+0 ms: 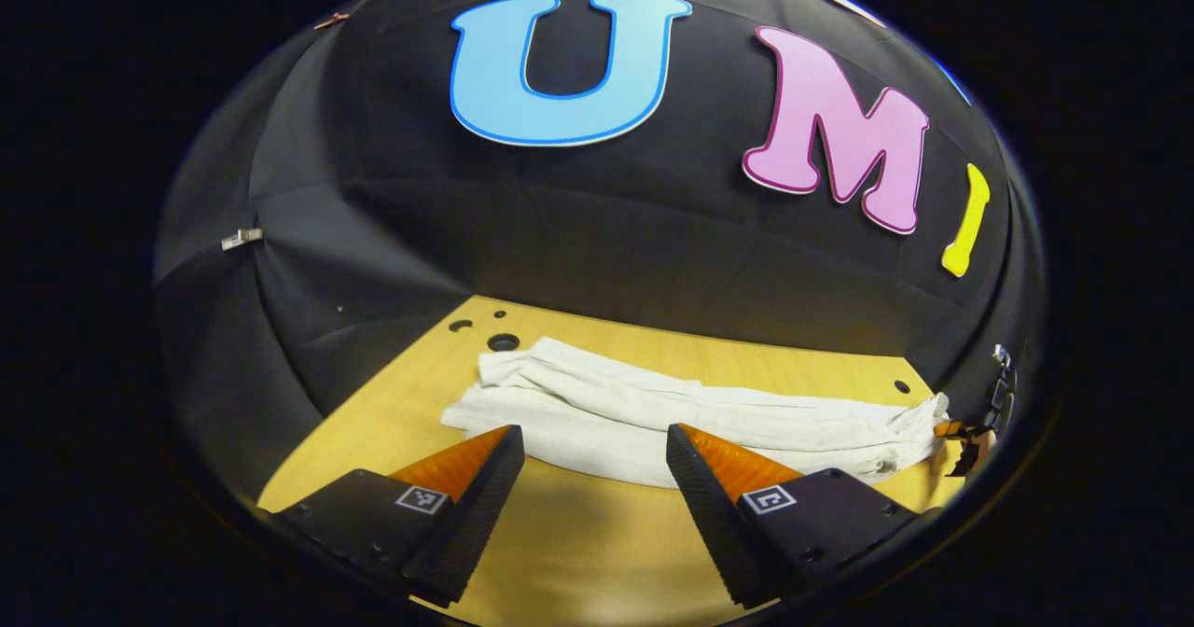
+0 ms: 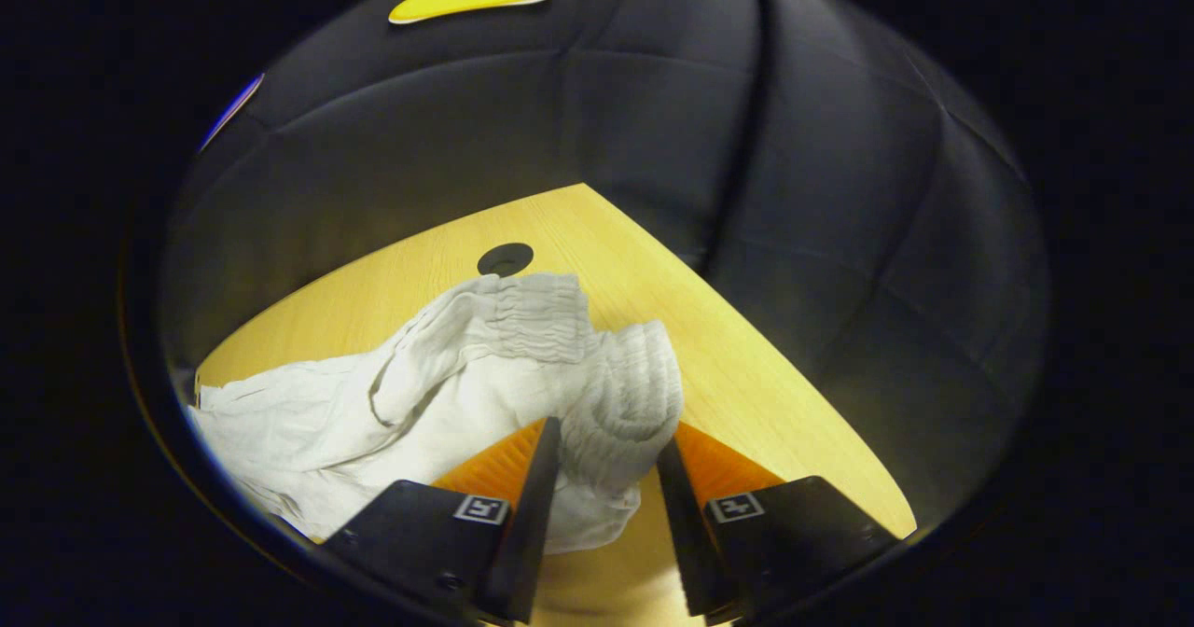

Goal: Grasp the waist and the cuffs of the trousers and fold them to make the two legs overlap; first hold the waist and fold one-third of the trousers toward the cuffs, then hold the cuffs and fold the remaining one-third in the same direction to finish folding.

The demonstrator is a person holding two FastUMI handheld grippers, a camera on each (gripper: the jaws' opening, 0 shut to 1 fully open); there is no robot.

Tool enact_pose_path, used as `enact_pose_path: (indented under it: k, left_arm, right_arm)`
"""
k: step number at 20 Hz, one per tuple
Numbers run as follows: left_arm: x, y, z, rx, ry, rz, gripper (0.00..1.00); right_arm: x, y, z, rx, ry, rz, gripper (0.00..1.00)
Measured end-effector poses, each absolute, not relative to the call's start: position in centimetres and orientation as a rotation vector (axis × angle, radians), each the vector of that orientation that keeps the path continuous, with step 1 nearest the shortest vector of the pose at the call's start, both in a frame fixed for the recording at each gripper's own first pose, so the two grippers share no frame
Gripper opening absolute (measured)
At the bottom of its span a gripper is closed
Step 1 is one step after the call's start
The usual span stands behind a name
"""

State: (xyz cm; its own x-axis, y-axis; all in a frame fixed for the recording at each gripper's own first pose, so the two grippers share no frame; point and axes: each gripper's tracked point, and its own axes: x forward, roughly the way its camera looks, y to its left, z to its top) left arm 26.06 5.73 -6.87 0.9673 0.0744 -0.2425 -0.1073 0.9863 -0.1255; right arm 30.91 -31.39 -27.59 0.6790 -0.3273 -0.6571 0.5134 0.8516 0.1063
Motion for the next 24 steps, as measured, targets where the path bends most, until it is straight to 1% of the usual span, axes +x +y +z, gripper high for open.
enact_pose_path:
  k: [1, 2, 4, 5, 6, 7, 8, 9, 10, 11, 15, 19, 24]
  left_arm:
    - [26.3, 4.7, -7.5, -0.162, 0.255, 0.087, 0.98]
    - [26.8, 3.7, -8.4, -0.188, 0.273, 0.079, 0.98]
    - [27.7, 2.0, -9.8, -0.206, 0.315, 0.054, 0.98]
    - [28.0, 1.5, -10.3, -0.194, 0.33, 0.05, 0.97]
    - [28.5, 1.1, -10.4, -0.182, 0.331, 0.041, 0.96]
    - [28.7, 0.7, -10.1, -0.174, 0.323, 0.029, 0.96]
    - [29.1, 0.3, -9.9, -0.167, 0.314, 0.021, 0.92]
    - [29.1, 0.2, -9.7, -0.166, 0.305, 0.02, 0.96]
    - [29.0, 0.2, -9.5, -0.175, 0.299, 0.02, 0.92]
    - [28.8, 0.1, -9.1, -0.189, 0.29, 0.017, 0.96]
    - [27.7, 2.3, -8.2, -0.177, 0.257, 0.058, 0.96]
    - [25.7, 5.5, -7.0, -0.208, 0.241, 0.135, 0.96]
    - [22.5, 8.6, -4.9, -0.25, 0.217, 0.223, 0.96]
  right_arm:
    - [30.7, -31.4, -27.8, 0.29, 0.688, -0.468, 0.59]
    - [31.0, -31.1, -27.8, 0.309, 0.687, -0.44, 0.5]
    - [31.2, -30.6, -27.7, 0.342, 0.693, -0.447, 0.33]
    - [31.1, -30.6, -27.7, 0.338, 0.686, -0.452, 0.19]
    - [31.2, -30.4, -27.7, 0.336, 0.689, -0.439, 0.23]
    - [31.2, -30.5, -27.6, 0.318, 0.674, -0.432, 0.17]
    - [31.2, -30.3, -27.6, 0.301, 0.669, -0.408, 0.16]
    - [31.1, -30.1, -27.5, 0.288, 0.661, -0.395, 0.24]
    - [31.2, -29.9, -27.4, 0.277, 0.654, -0.38, 0.12]
    - [31.1, -29.9, -27.5, 0.263, 0.653, -0.362, 0.12]
    - [31.0, -29.5, -27.0, 0.208, 0.643, -0.309, 0.12]
    - [30.4, -29.1, -22.5, 0.245, 0.551, -0.307, 0.12]
    - [30.2, -27.6, -16.8, 0.138, 0.477, -0.255, 0.12]
